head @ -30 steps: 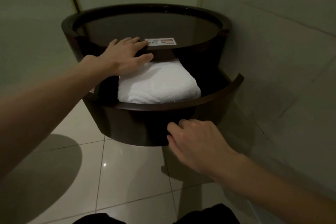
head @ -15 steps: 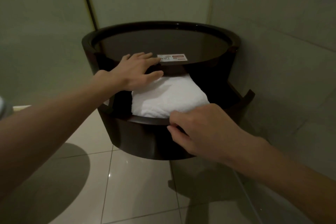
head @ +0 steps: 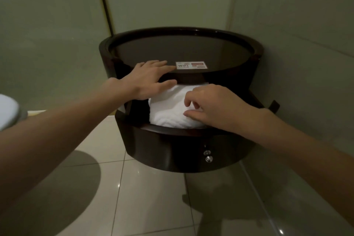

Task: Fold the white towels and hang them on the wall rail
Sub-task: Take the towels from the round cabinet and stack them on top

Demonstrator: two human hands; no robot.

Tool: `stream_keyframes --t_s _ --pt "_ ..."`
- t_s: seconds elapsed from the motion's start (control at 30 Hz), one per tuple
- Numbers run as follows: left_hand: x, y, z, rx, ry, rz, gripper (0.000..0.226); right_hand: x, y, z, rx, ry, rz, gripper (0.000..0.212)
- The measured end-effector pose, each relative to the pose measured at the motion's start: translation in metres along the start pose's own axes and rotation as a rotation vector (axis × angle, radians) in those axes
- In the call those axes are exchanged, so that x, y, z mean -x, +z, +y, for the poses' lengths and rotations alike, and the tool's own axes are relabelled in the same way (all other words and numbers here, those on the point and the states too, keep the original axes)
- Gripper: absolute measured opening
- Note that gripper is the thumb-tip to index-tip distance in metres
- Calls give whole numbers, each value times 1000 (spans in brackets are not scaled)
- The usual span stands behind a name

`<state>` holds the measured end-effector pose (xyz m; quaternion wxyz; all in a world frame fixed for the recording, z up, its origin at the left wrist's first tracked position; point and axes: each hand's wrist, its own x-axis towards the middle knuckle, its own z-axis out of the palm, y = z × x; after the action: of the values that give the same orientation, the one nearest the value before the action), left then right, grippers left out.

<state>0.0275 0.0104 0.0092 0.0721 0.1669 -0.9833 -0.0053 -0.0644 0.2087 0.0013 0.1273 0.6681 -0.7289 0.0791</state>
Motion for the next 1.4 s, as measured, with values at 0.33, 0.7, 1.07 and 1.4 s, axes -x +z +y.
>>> stream_keyframes --t_s 0.33,0.7,1.07,1.4 --pt "38 -5 15 138 247 27 66 -8 -4 38 -137 11 -369 65" --pt "43 -9 49 100 209 -197 68 -19 -6 32 -37 0 -337 41" --pt "16 -77 29 190 117 173 47 -62 -91 52 -255 16 -70 46" --pt "-51 -169 10 245 127 327 33 -121 -163 86 -126 88 137 42"
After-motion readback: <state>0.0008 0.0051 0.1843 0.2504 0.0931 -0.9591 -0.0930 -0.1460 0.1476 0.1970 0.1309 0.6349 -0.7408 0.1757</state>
